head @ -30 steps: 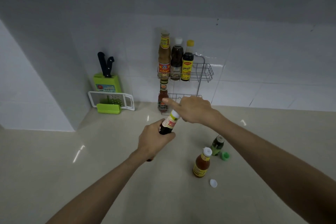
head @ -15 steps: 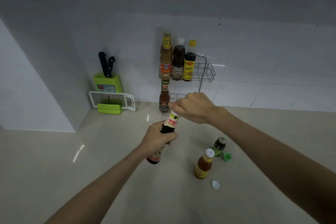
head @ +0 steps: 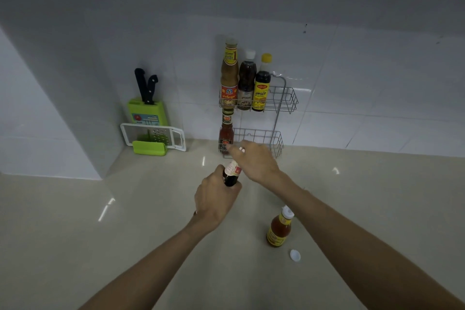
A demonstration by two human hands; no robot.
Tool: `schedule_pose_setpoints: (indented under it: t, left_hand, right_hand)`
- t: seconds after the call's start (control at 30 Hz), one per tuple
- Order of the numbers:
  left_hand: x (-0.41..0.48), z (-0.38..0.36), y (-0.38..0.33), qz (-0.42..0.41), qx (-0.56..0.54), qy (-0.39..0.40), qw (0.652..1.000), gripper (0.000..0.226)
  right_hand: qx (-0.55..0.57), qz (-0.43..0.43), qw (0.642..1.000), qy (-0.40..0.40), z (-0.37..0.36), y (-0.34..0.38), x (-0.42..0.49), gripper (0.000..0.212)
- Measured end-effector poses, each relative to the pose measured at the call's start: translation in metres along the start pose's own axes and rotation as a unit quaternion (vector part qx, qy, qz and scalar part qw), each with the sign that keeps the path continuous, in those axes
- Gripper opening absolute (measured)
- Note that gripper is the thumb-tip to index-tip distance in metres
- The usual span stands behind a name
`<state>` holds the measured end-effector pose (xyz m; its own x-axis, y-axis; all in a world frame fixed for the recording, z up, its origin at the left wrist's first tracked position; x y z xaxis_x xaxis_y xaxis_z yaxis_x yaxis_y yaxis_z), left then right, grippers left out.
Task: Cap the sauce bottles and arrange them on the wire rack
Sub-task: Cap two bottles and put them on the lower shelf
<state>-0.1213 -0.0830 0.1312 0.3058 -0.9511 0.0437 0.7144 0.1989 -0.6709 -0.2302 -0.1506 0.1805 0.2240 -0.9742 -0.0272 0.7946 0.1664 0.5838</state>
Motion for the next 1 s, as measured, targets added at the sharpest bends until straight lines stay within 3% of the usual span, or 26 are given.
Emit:
schedule_pose_setpoints:
  t: [0.1,0.2,0.3,0.37,0.43,0.53,0.67,0.77,0.9,1.0]
  left_hand:
    - [0.007,-0.001,-0.008,-0.014,-0.09,0.043,0.995,0.028]
    - [0.012,-0.004,-0.01,-0.007,-0.212,0.141,0.967,0.017]
    - [0.015,0.001,-0.016,-0.026,-0.198,0.11,0.974,0.014]
    - [0.018,0.01,-0.016,-0.012,-0.146,0.025,0.989,0.013]
    - [0.019,0.013,-0.018,-0.01,-0.105,-0.018,0.994,0.015]
    - [0.023,0.005,-0.023,-0.054,-0.112,0.023,0.992,0.028]
    - [0.022,-0.022,-0.01,-0.047,-0.216,0.228,0.948,0.063]
    - [0.019,-0.043,0.016,-0.012,-0.263,0.304,0.915,0.068]
    - [0.025,-0.054,0.033,0.014,-0.248,0.234,0.94,0.056]
    - [0.039,-0.056,0.04,0.033,-0.23,0.176,0.957,0.053]
  right_hand:
    - [-0.12,0.102,0.987,-0.027,0.023,0.022,0.001,0.05]
    - [-0.244,0.242,0.939,0.007,0.032,0.047,-0.003,0.054]
    - [-0.325,0.262,0.908,-0.043,0.042,0.052,-0.004,0.044]
    - [-0.268,0.193,0.94,-0.089,0.048,0.047,-0.003,0.037]
    - [-0.11,0.092,0.986,-0.082,0.04,0.031,0.001,0.038]
    - [0.097,0.029,0.994,-0.037,0.024,0.015,0.005,0.027]
    - [0.117,0.043,0.992,0.004,0.037,0.014,0.02,0.025]
    - [0.138,0.042,0.99,0.0,0.047,0.004,0.032,0.024]
    - [0.218,0.009,0.976,0.01,0.035,-0.018,0.035,0.024]
    - [0.202,-0.004,0.977,0.066,0.003,-0.033,0.029,0.043]
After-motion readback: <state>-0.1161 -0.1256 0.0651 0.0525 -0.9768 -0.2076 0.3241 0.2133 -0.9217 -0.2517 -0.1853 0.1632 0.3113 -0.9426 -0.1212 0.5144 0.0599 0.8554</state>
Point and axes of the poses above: each hand's wrist, its own x-axis towards the middle knuckle, its own z-axis out of the back of the hand, y = z × x, the point moved 10 cm from there along x, towards the middle knuckle, and after that the axes turned 2 degrees about y, right-handed, at the moved point
